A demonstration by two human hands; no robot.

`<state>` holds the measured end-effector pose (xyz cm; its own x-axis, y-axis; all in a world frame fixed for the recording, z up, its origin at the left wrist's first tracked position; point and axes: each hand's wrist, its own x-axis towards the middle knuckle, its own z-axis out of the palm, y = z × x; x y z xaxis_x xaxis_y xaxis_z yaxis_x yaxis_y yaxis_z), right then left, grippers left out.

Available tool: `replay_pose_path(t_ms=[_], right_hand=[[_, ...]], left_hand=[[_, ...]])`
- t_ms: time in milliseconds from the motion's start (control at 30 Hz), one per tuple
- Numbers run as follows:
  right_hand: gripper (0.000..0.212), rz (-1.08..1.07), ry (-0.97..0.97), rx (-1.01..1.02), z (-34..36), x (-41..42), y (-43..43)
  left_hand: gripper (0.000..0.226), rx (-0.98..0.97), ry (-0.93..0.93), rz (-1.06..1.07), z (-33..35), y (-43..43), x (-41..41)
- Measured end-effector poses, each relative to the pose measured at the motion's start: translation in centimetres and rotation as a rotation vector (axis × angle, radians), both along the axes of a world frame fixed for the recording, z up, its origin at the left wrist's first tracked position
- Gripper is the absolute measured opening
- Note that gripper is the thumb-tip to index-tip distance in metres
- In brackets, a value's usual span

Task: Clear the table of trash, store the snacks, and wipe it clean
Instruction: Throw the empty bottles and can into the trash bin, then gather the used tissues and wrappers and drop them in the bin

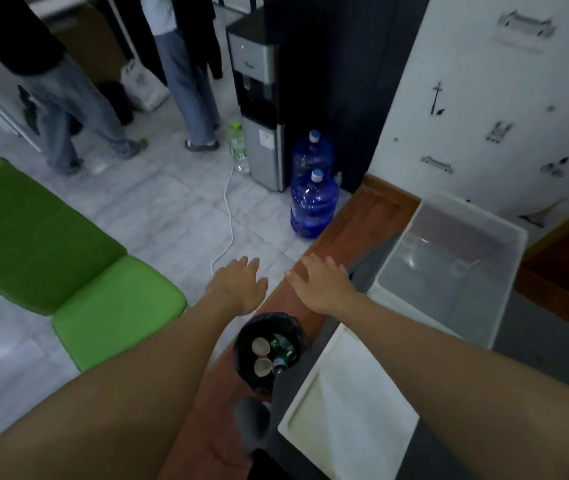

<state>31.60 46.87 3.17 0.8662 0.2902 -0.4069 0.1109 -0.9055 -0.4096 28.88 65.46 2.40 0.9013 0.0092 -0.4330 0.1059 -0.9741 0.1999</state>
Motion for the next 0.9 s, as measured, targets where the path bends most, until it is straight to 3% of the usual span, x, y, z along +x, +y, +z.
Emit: replay_pose_path(t_ms=[167, 467, 900], right_hand=[[0.072, 0.032, -0.175, 0.029, 5.2, -0.5, -2.4], [0.066, -0.082, -0.309, 0.014, 10.8, -3.8, -11.5], [0.069, -0.468, -0.276, -0.032, 12.7, -12.5, -25.9]], left_hand=[[0.062, 0.061, -0.13, 0.008, 5.8, -2.6, -0.9], [0.062, 0.056, -0.287, -0.071, 12.1, -10.4, -2.4], [0.061, -0.074, -0.384, -0.456, 14.5, -25.4, -3.0]])
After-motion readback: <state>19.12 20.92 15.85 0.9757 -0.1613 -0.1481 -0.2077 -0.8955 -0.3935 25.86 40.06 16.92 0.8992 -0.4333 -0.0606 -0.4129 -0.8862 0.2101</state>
